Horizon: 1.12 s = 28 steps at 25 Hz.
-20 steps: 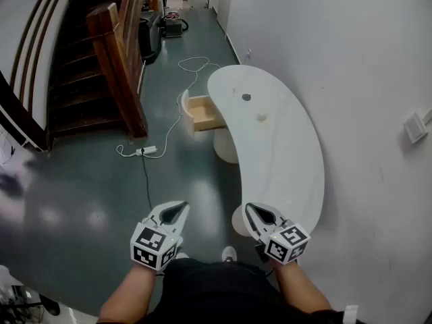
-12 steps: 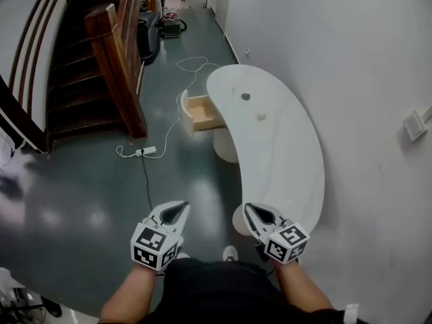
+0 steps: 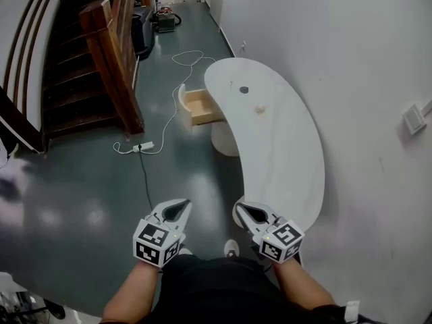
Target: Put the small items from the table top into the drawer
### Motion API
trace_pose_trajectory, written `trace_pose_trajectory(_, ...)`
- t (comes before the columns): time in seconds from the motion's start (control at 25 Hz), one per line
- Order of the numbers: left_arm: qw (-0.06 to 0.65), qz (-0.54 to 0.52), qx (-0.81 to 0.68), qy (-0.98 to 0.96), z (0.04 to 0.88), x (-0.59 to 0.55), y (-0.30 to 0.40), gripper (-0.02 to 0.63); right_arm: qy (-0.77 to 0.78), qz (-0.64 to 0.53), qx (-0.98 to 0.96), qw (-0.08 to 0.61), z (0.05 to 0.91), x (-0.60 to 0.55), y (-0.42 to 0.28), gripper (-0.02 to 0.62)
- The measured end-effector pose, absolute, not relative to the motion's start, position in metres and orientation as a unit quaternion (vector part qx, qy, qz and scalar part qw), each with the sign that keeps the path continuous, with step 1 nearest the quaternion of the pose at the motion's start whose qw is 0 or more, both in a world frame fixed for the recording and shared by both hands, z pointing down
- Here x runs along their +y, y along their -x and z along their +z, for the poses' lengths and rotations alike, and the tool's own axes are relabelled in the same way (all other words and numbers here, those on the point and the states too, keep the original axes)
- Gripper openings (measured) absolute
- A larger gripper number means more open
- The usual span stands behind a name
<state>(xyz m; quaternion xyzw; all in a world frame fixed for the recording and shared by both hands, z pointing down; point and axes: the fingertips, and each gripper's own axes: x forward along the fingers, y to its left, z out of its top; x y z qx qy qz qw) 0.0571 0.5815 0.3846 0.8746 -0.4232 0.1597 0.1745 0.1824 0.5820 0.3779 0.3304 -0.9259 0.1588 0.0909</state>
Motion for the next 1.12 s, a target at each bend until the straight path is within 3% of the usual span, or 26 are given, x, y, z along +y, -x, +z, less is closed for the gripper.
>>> trace_pose_trajectory(0.44,0.178,0.182,-0.376,-0.891,0.41,0.607,-0.011,0.014,-0.356,0.182,-0.914,0.065,0.385,0.603,-0.124,-0.002)
trace_pose_trajectory(1.12,0.178,0.156,-0.379,-0.895,0.41,0.548,0.004,0.014,-0.367,0.182,-0.909,0.077,0.387,0.548,-0.113,-0.002)
